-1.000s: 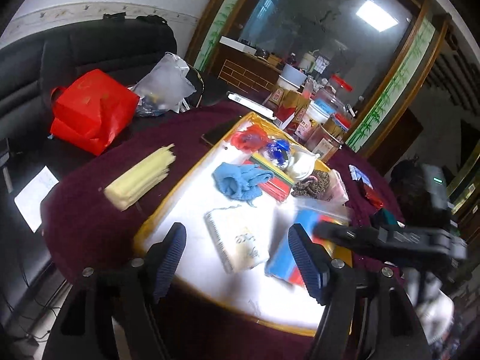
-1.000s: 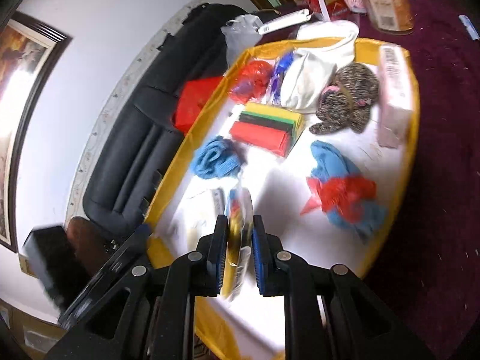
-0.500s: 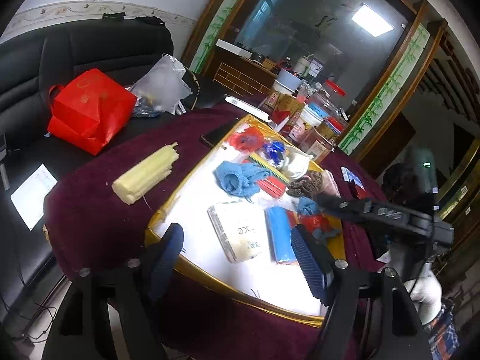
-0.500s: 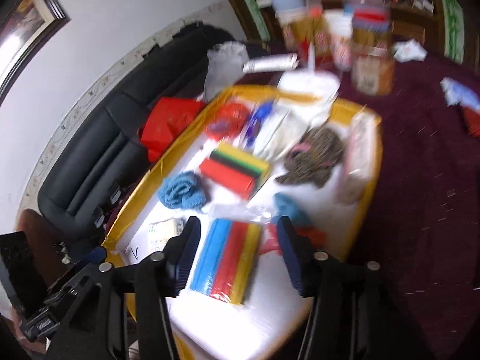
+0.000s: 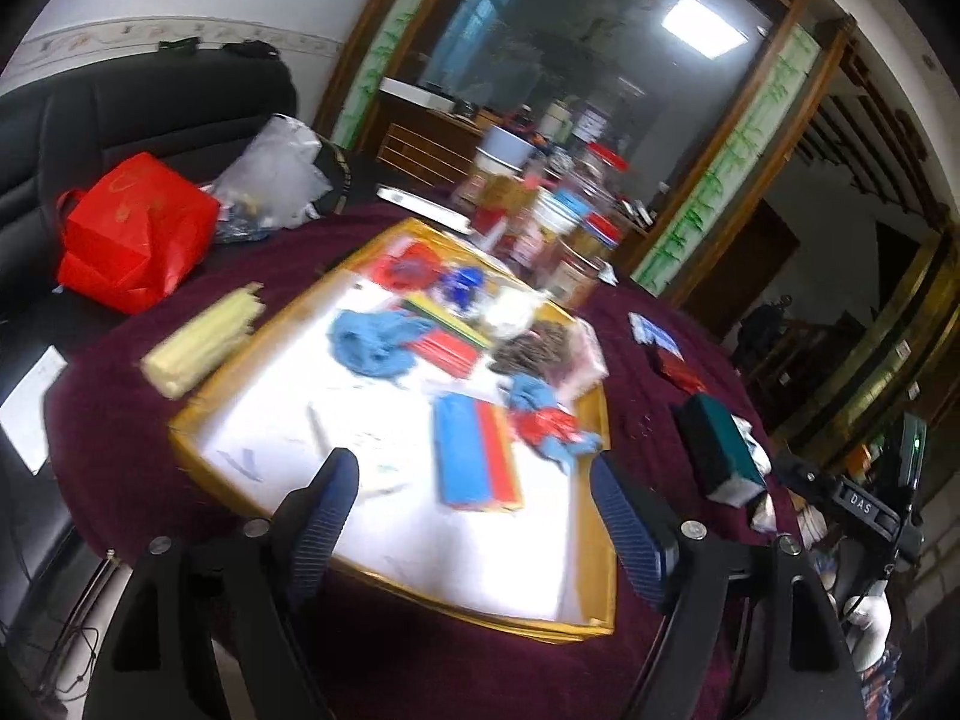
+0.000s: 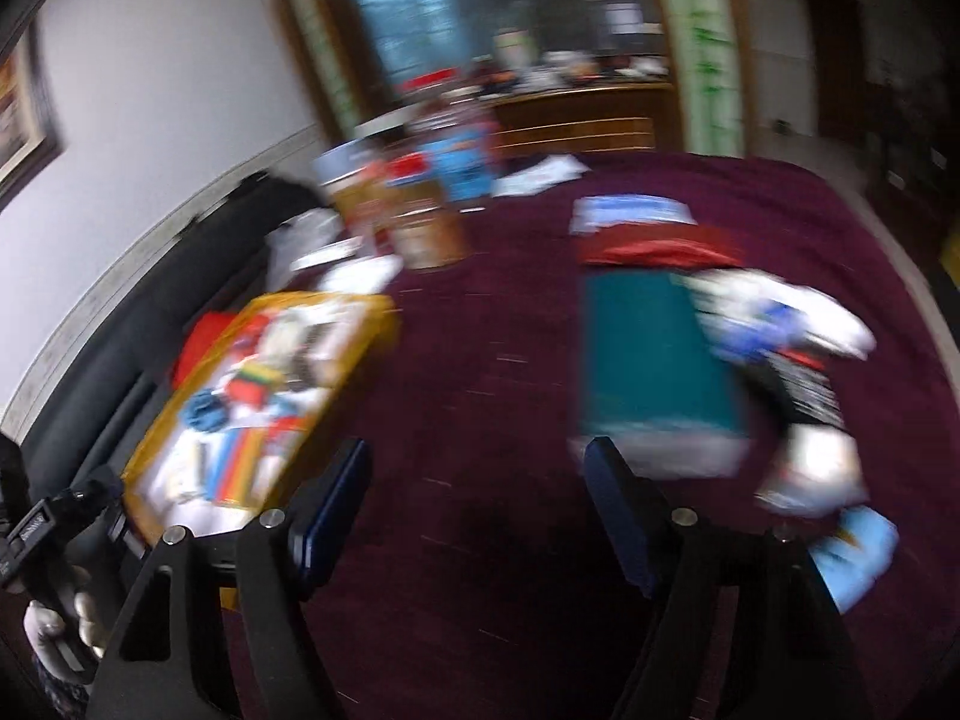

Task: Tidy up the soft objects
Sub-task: 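Lower the colored strip pack into the tray and open the right gripper, then grasp the black printed package with the right gripper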

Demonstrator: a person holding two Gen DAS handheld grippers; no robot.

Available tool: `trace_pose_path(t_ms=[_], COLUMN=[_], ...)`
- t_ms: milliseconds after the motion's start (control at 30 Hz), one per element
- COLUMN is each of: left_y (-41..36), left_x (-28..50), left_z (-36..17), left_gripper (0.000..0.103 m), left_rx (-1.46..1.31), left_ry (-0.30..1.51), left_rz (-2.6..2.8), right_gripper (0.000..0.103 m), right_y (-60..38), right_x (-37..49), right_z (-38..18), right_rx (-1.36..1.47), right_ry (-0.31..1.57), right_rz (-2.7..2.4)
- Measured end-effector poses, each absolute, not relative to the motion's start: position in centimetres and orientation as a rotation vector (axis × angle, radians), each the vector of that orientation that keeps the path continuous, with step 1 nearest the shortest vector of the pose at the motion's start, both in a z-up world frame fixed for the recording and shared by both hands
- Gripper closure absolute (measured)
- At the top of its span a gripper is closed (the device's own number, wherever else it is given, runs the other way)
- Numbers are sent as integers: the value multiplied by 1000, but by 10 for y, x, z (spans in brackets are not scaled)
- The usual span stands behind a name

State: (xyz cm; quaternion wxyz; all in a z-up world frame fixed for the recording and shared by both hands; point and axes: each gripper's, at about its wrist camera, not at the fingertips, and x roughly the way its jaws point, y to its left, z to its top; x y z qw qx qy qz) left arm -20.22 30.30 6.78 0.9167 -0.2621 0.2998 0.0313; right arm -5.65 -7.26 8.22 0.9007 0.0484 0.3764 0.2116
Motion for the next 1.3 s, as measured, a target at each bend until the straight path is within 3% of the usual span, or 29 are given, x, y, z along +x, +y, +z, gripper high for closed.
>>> trace_pose_path(t_ms=[267,467,733,1067,1133,1167,1200,1300], left_y=[238,188,141,112,110,110,111,113], left_x=[-181,-176,-173,-171,-173,-172,-173,-173], left_z=[67,68,67,60,59,58,57,56], left_gripper=[20,20,20,20,20,20,20,20], left_rx=[-462,-378,-287,-252,-251,-252,-254,-259], left_ry=[698,750,806,857,861,863,863,863], left_rz=[-77,-167,-209,-266,-272,-273,-274,-274], right_gripper=[24,24,25,25,28,45,52,55], right_y=[-214,-250,-248,-203,-198,-197,-198,-201], right_x=[-67,-41,10,55,56,55,54,47], right_z=[68,52,23,1,2,3,4,8], right_rx=[262,332,366,206,179,176,188,213], right_ry=[774,790,883,1023,1022,1017,1012,998], right_rz=[182,138,148,156,161,171,181,185])
